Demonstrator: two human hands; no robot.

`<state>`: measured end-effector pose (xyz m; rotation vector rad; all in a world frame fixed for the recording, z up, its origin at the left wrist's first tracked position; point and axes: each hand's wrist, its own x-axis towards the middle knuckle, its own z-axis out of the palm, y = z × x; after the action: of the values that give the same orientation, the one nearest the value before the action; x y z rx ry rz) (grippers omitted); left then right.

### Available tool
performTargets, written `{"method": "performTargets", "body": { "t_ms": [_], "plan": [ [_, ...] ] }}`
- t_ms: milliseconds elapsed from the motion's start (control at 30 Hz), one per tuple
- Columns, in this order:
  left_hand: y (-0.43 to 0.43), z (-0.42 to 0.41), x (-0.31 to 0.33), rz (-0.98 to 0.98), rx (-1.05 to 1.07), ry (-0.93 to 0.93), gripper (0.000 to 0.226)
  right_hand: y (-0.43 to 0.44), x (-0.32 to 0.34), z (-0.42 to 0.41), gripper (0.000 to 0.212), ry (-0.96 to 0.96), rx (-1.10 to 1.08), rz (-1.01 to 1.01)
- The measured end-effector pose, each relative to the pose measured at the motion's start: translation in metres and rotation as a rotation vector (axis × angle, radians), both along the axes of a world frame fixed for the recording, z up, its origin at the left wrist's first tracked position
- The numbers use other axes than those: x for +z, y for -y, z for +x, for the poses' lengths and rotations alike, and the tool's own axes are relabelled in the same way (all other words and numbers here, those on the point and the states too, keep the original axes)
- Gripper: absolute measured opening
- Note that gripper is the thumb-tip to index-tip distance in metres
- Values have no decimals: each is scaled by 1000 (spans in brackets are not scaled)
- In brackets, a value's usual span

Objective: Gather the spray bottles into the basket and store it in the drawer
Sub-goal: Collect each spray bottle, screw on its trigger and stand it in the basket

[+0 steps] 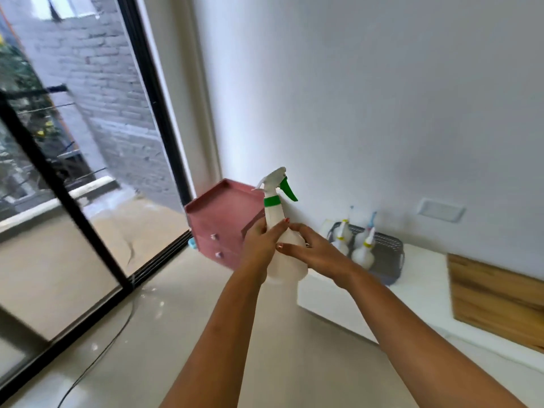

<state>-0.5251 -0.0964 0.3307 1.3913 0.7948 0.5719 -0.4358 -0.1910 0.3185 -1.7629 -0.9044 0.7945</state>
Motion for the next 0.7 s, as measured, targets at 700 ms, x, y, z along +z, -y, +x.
{"method": "performTargets", "body": {
  "t_ms": [700],
  "plan": [
    [123, 272, -42, 268, -175, -239, 37, 116, 1, 243, 52, -27, -506, 115]
  ]
}}
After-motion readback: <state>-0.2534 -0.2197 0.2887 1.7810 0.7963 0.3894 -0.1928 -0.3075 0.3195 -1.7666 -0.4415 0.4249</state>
